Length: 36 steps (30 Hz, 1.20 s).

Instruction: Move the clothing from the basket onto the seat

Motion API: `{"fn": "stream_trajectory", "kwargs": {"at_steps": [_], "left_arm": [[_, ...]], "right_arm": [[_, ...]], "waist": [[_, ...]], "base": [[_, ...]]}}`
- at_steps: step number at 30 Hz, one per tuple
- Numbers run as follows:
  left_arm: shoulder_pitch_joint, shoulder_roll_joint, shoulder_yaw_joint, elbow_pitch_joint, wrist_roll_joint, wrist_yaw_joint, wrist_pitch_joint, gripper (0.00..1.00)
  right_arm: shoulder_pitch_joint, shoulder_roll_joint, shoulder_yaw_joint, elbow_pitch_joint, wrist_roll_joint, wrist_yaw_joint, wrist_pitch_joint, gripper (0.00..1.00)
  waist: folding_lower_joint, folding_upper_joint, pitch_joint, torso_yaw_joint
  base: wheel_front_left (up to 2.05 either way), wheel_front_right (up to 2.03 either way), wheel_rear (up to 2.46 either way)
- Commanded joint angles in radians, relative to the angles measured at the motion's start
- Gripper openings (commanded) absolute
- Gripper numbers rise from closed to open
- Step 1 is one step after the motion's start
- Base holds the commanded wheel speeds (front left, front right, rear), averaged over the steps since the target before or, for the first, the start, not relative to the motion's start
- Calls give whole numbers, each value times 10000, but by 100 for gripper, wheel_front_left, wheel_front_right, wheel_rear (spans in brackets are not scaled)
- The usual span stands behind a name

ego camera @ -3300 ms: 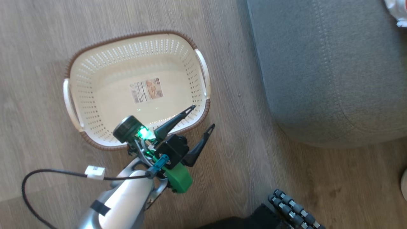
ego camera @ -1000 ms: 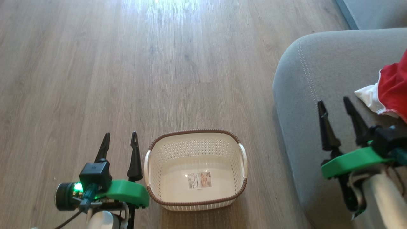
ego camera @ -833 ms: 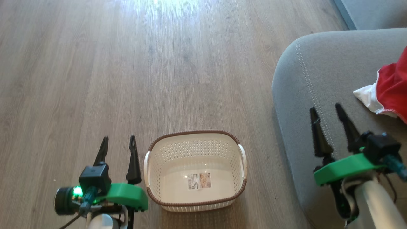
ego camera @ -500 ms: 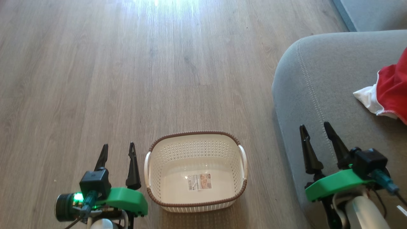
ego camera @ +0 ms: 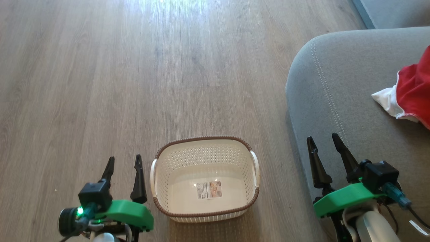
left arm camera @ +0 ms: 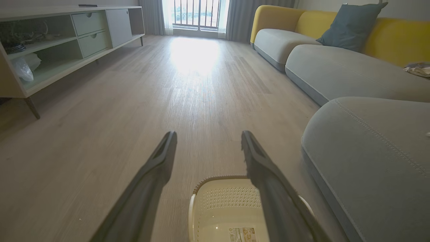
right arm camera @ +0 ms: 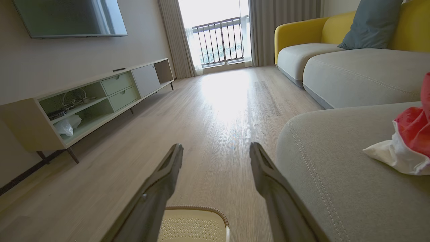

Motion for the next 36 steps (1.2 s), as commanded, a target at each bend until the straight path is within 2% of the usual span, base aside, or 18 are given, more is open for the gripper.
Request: {"fn": "stream_trajectory", "kwargs": {"at_steps": [1, 12, 32, 33, 36], "left_arm": [[-322, -7, 394, -381, -114, -136, -53, 100], [-284, -7, 348, -282, -156, -509, -53, 100], [-235, -7, 522, -503, -561, -829, -53, 100], [2, -2, 168, -87, -526, -782, -1, 0], [140, -2, 141, 407, -538, -779, 15, 0]], "right_arm": [[-305, 29, 211, -274, 10, -2, -64, 100], [-355, 38, 212, -256, 51, -2, -64, 100], [-343, 16, 302, -281, 314, -2, -65, 100], [-8, 23, 59, 43, 265, 0, 2, 0], [155, 25, 82, 512, 277, 0, 10, 0]], "waist": [[0, 0, 5, -10], [0, 0, 35, -8], [0, 0, 19, 30], [0, 0, 17, 29], [0, 0, 17, 31]], "base": [[0, 0, 0], [0, 0, 0], [0, 0, 0], [0, 0, 0], [0, 0, 0]]}}
